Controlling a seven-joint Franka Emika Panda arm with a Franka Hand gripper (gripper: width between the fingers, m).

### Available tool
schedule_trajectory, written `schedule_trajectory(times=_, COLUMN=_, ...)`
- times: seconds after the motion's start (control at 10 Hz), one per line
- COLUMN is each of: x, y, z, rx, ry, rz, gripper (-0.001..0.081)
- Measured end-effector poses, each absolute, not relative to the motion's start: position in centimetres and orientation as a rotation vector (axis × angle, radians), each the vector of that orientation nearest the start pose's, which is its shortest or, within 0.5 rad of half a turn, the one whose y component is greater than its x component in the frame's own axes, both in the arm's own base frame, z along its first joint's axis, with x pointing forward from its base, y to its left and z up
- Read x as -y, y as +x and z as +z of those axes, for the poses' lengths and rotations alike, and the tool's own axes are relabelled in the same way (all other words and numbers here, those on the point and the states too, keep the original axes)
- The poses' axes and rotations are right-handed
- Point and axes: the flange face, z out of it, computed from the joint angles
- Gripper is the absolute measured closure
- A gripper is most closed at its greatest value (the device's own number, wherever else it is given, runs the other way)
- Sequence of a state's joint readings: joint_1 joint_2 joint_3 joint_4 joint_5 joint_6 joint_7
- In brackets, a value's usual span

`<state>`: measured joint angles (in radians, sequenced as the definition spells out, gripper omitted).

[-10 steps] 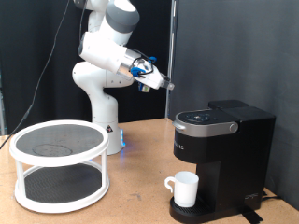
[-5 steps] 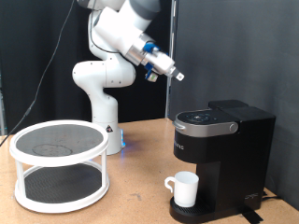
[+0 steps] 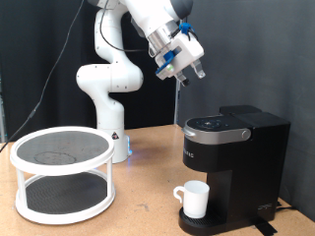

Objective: Make a cup of coffee with the keurig machine

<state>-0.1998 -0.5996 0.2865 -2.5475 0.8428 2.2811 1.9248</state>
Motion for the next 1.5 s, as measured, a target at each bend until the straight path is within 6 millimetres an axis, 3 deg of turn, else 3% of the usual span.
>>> schedule_trajectory(times=0.3, x=-7.7, y=40.9, z=51.6, rx=-2.409, ry=-1.216, rz=0.196, gripper=0.0072)
schedule_trajectory(times=0.7, x=-9.4, y=44.4, z=54.1, rx=-2.461, ry=-1.345, rz=0.13, gripper=0.0072)
schedule_trajectory(times=1.1, x=-9.1, y=47.6, z=53.9, rx=-2.498, ry=-1.446, rz=0.123, gripper=0.0072)
schedule_trajectory(times=1.5, x=-8.8, y=49.1, z=52.3, rx=-2.52, ry=-1.471, rz=0.149, gripper=0.0072)
